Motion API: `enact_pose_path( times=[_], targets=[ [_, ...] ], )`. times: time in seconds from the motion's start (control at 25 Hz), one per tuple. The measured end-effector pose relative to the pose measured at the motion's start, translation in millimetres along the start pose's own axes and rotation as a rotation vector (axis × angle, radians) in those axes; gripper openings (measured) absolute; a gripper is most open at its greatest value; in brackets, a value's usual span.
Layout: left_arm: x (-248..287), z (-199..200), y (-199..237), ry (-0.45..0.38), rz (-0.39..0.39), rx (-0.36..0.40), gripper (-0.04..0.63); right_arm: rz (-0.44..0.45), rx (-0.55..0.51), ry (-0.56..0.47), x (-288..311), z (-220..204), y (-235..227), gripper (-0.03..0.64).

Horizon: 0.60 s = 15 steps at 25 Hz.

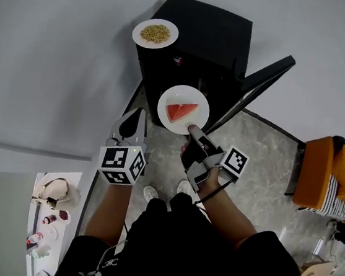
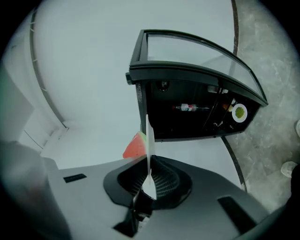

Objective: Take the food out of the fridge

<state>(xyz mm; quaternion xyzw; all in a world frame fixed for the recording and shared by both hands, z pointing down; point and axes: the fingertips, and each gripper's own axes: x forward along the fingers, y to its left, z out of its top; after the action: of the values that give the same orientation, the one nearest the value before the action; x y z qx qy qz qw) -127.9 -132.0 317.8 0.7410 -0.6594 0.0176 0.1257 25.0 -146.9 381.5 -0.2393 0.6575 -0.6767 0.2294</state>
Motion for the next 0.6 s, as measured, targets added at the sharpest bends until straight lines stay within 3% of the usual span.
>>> enact_pose_path(
  times=[0.32,0.6],
  targets=[
    [-8.3,19.8,-33.2,-0.028,-0.053,-0.013,0.002,0.065,-0.048,-0.064,13.1,30.1,50.0,0.014],
    [-23.7,34.0,-36.2,-0.043,-0.052,0.002,0.002,0.087,-0.070,-0.195,42.7,81.1,78.6,0.014]
  ],
)
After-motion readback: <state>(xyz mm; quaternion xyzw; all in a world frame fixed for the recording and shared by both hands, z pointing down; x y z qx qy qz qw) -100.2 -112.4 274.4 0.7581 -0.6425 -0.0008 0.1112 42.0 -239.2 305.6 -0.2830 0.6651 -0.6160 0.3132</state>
